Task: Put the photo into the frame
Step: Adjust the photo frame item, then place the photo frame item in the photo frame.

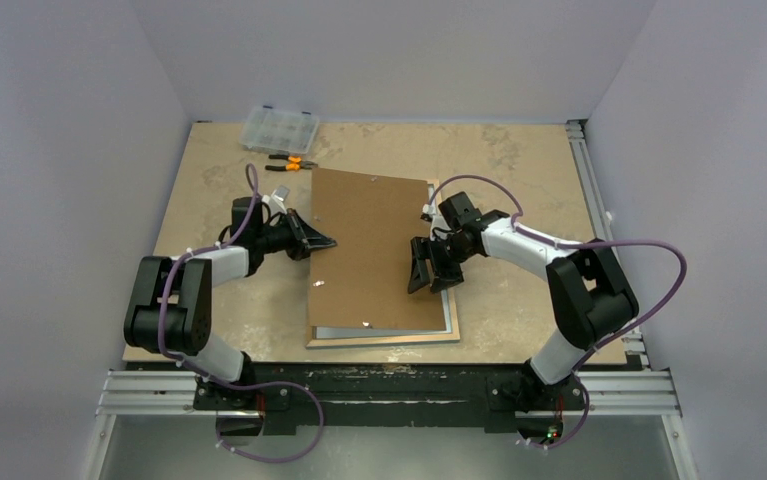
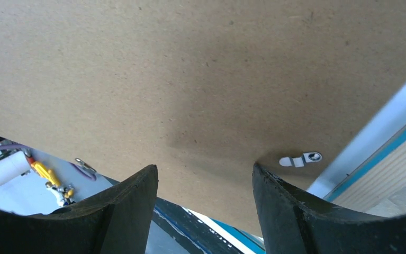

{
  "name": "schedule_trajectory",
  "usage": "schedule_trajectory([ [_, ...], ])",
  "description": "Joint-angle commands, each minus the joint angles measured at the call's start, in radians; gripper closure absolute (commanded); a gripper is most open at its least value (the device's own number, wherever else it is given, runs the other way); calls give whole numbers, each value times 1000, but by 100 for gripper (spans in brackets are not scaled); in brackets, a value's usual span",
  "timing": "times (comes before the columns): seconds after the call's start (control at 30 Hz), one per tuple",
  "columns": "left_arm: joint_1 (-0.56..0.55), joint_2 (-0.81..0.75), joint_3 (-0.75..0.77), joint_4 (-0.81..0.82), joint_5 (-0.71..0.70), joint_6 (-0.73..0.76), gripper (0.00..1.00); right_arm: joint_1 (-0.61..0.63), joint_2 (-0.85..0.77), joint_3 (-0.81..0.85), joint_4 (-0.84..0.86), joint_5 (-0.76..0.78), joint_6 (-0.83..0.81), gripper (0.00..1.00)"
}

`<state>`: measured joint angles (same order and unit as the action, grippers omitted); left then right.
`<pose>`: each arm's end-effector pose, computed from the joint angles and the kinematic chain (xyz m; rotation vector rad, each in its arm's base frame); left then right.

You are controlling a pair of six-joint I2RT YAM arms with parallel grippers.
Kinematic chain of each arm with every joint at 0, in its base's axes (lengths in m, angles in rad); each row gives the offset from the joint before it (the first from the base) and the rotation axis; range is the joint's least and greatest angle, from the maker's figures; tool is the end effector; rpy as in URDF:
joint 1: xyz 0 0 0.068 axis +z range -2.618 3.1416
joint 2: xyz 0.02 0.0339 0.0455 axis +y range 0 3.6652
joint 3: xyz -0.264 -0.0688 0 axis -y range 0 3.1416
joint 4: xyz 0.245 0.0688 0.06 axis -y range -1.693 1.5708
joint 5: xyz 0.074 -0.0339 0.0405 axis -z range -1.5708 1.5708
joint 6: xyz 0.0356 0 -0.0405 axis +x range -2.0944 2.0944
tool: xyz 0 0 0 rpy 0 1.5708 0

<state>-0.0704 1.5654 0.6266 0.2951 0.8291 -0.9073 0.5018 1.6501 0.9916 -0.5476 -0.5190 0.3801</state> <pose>0.2876 -0.0466 0.1564 -0.4720 2.3054 -1.4324 0.2623 0.1640 0.1762 -0.3173 2.8792 0.9223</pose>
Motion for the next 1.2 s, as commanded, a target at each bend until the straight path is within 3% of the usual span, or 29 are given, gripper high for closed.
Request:
schedule_trajectory([
  [0.0,-31,27,-3,-26,-162,50,100,1,-10,14,53,-39,32,36],
  [0.3,-63,71,37,-61,-125,85,100,-21,-79,76,20,36,25,34],
  [0.57,-82,117,73,-100,-98,108,100,-237,-145,75,51,17,41,29],
  [0.77,-98,130,115,-209,-155,157,99,-274,-110,87,41,125,28,25],
  [0.93,-106,97,151,-350,-226,214,68,-275,-65,80,63,136,30,24],
  [1.17,-128,63,201,-460,-302,257,40,-275,-43,82,67,132,18,23],
])
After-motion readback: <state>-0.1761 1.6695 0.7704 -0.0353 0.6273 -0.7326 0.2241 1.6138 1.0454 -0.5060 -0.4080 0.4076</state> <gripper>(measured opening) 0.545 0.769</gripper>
